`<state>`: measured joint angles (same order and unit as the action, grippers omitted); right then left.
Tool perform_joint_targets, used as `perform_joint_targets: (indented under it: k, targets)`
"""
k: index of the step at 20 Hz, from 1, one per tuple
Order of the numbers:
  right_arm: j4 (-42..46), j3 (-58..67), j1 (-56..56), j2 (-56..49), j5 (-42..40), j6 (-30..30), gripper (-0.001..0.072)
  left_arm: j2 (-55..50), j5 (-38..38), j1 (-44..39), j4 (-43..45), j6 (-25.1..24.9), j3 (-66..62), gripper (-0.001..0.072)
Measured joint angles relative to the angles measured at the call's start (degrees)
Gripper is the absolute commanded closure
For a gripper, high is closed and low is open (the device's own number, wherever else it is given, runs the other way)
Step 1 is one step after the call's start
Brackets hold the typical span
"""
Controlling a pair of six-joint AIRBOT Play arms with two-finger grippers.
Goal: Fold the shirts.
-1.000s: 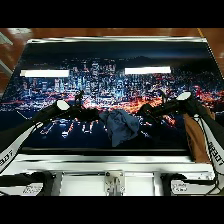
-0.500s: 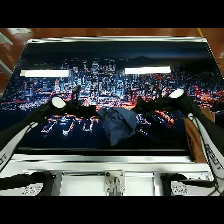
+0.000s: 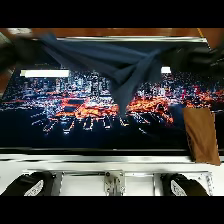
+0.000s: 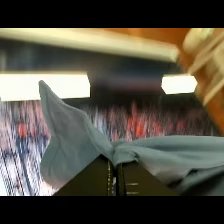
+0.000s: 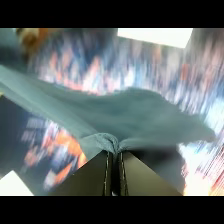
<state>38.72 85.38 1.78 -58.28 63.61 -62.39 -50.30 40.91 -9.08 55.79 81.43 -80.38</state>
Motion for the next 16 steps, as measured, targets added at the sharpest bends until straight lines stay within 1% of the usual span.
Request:
perform_joint_targets:
  k: [2, 5, 8, 10, 13, 15, 16]
  targets:
    - [0.2, 5.2, 0.0, 3.2, -0.5, -1.0, 0.0645, 4.3, -0.5, 0.4, 0.4, 0.0, -4.3, 0.0668]
    - [0.3, 10.6, 0.0, 6.4, -1.1, -3.0, 0.0645, 8.8, 0.3, 0.7, 0.8, 0.0, -7.5, 0.0668]
    - [2.0, 13.1, 0.0, 7.9, 1.7, -5.7, 0.0645, 10.0, 6.3, 0.7, 1.4, 0.0, -8.2, 0.0668]
    - [5.6, 13.7, 0.0, 7.7, 7.2, -8.0, 0.0645, 10.0, 12.2, 0.8, 3.2, 0.0, -7.5, 0.0668]
    - [14.4, 14.1, 0.0, 6.2, 19.4, -12.6, 0.0645, 10.0, 20.8, 0.8, 8.2, 0.3, -4.3, 0.0668]
    - [20.4, 13.3, 0.0, 5.0, 25.4, -15.0, 0.0645, 9.9, 24.1, 0.8, 11.6, 1.1, -1.2, 0.0668]
    - [22.6, 12.6, 0.0, 4.3, 27.0, -15.6, 0.0644, 9.7, 25.0, 0.8, 12.7, 1.5, 0.6, 0.0667]
